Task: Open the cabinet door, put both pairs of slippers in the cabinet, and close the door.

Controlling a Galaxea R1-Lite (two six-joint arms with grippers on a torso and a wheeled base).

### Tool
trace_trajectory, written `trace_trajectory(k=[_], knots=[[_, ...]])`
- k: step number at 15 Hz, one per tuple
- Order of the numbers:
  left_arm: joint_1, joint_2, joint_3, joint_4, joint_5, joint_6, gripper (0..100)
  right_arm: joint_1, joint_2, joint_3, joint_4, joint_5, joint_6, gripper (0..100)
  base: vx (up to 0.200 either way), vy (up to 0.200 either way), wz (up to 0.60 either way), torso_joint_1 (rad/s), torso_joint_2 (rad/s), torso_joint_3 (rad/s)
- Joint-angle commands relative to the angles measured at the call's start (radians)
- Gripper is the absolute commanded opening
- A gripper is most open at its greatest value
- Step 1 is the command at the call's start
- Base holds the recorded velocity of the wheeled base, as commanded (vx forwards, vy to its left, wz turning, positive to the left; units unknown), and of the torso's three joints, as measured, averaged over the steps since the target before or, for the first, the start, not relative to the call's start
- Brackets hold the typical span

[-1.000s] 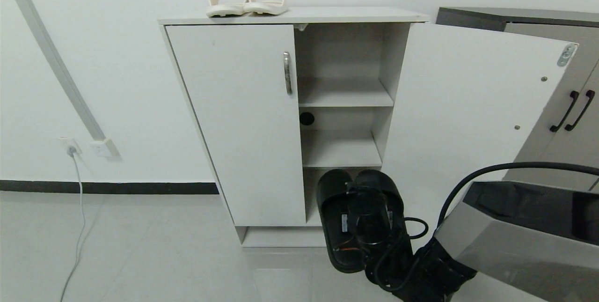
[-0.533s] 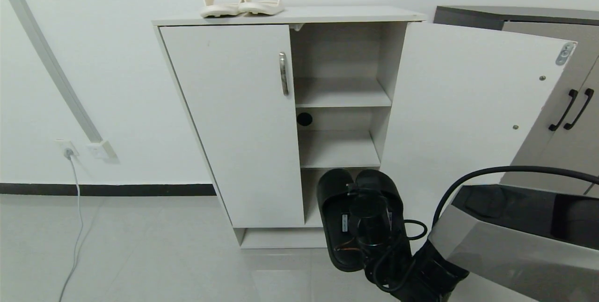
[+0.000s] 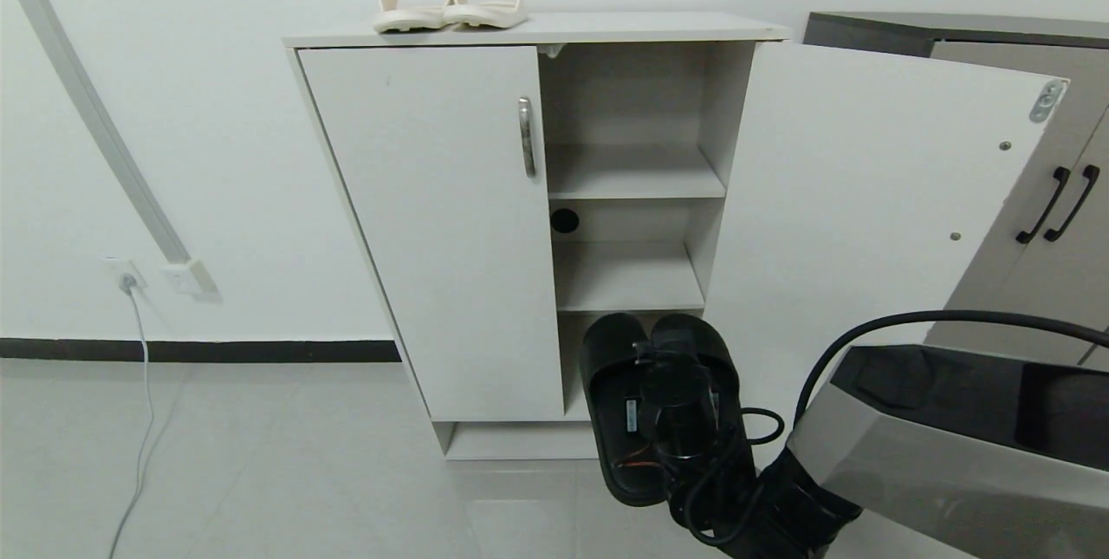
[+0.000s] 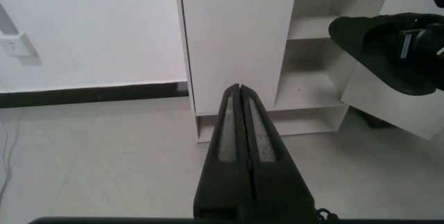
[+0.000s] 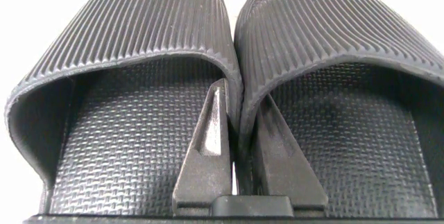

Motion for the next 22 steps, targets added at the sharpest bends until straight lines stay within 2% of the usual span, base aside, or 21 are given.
trace_trajectory(k=[1,6,18,19,22], knots=[[0.000,0.001,0.000,0.000,0.000,0.000,0,0.000,0.004,-0.003,-0.001,0.001,0.000,0,0.000,0.000,0.00,0.000,0.00,0.000],[0.000,0.001,0.000,0.000,0.000,0.000,0,0.000,0.017,-0.016,-0.001,0.005,0.000,0,0.000,0.000,0.00,0.000,0.00,-0.021],[0.000,0.001,0.000,0.000,0.000,0.000,0,-0.023,0.133,-0.123,-0.031,0.005,-0.006,0,0.000,0.000,0.00,0.004,0.00,-0.186],[0.000,0.001,0.000,0.000,0.000,0.000,0,-0.024,0.142,-0.128,-0.057,0.003,-0.012,0,0.000,0.000,0.00,0.002,0.00,-0.100],[0.000,0.001,0.000,0.000,0.006,0.000,0,-0.044,0.202,-0.125,-0.390,0.005,-0.224,0,0.000,0.000,0.00,0.000,0.00,0.000]])
